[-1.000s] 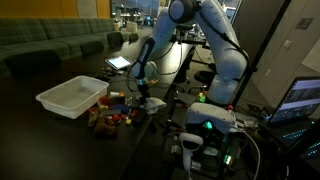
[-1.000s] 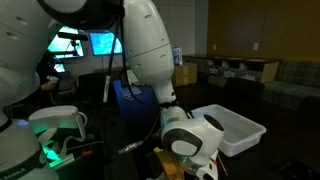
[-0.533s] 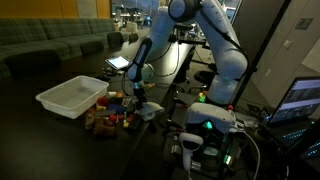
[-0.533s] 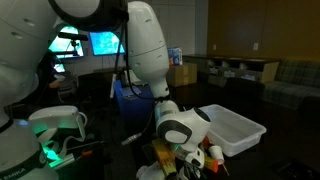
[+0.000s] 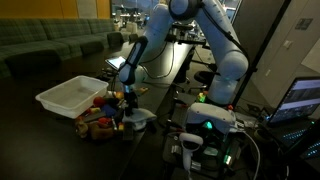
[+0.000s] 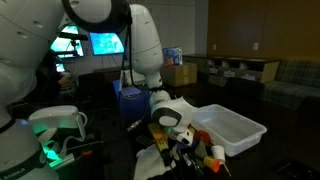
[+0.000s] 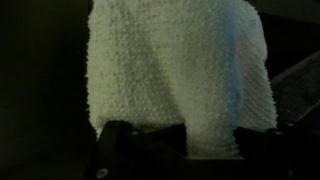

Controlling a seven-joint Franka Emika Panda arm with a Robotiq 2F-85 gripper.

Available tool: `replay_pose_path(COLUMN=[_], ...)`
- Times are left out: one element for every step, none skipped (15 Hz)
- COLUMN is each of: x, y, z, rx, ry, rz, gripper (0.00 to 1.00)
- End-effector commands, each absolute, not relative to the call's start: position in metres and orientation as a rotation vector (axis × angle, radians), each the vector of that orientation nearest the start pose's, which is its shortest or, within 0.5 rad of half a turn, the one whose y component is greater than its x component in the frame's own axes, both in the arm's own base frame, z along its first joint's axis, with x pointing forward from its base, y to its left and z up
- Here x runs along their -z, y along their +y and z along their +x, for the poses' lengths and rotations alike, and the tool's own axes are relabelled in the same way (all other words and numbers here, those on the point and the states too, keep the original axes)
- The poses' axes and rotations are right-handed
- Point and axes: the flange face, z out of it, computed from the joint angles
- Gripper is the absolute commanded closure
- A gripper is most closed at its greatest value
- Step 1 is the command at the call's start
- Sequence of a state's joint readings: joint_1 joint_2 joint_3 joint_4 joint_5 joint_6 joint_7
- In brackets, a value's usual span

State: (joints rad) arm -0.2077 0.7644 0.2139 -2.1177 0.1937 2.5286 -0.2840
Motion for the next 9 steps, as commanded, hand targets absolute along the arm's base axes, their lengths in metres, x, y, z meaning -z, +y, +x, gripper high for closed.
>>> replay_pose_path(x=[-0.050,-0.051,-0.049,-0.053,-0.053,-0.054,-0.056,-0.056,-0.058], y=[0.067,0.082,0.100,0.114,0.129,0.144,0.157,0.170,0.180], z=[0.507,0.507,0.507,0.506,0.505,0.505,0.504,0.504,0.503], rx=[-0.362,-0.351,-0.330,-0.314,-0.297,-0.282,-0.273,-0.264,-0.255], ry=[-0.161,-0.185,-0.208,-0.234,-0.254,-0.273,-0.289,-0.299,-0.306], rz=[-2.816,-2.810,-2.809,-2.804,-2.802,-2.802,-2.799,-2.798,-2.796], gripper=[0.88,0.88,0.88,0.88,0.88,0.88,0.88,0.88,0.88])
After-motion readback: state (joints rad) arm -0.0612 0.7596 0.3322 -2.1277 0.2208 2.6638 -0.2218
